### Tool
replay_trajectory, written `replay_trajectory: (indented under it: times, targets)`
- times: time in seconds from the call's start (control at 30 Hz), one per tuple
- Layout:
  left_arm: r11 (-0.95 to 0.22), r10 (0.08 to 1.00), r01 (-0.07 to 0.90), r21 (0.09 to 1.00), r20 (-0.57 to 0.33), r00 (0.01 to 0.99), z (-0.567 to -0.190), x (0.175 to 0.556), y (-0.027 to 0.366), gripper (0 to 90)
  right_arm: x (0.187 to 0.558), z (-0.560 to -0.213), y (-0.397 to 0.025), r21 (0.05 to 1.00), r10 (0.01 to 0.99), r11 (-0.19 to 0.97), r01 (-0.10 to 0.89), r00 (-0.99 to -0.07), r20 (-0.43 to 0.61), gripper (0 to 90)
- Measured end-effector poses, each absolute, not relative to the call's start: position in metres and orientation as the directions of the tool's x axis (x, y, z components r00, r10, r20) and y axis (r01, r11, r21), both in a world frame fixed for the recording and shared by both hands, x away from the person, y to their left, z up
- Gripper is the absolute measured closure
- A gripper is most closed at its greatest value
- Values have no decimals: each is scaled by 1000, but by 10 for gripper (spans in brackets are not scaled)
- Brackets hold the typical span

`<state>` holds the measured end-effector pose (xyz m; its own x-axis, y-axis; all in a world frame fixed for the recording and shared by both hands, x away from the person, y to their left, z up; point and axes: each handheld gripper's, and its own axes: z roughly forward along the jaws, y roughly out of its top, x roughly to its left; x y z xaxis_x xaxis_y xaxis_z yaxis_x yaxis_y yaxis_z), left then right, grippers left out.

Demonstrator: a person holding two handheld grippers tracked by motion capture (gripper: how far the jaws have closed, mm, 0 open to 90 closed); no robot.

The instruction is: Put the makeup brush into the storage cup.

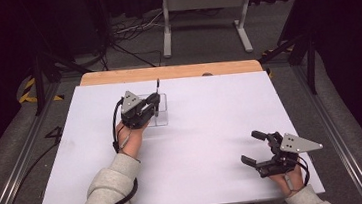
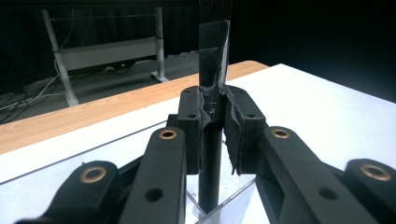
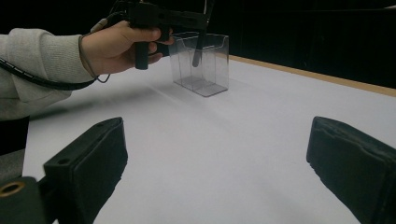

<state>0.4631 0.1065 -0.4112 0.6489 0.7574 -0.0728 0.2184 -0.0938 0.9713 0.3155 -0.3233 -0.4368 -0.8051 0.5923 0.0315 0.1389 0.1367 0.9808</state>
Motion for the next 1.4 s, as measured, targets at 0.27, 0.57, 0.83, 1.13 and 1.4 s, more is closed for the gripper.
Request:
replay_trajectory:
  times: [0.27,0.57,0.83,1.13,1.4]
  targets:
    - [-74,742,226,971,-97,663,-407,460,108,699,315,-437,-323,980,592,136,142,-805,35,55]
    - [-68,714,188,980,-84,695,-394,447,111,407,316,-437,-324,981,594,134,140,-804,33,55]
    - [-37,650,197,980,-126,749,-381,436,125,172,318,-436,-323,981,594,133,142,-804,35,55]
    - [-34,597,178,983,-123,793,-371,417,144,68,331,-433,-326,981,607,139,134,-795,23,52]
    - [-42,574,176,984,-120,810,-369,402,157,47,333,-433,-331,980,618,138,141,-786,26,52]
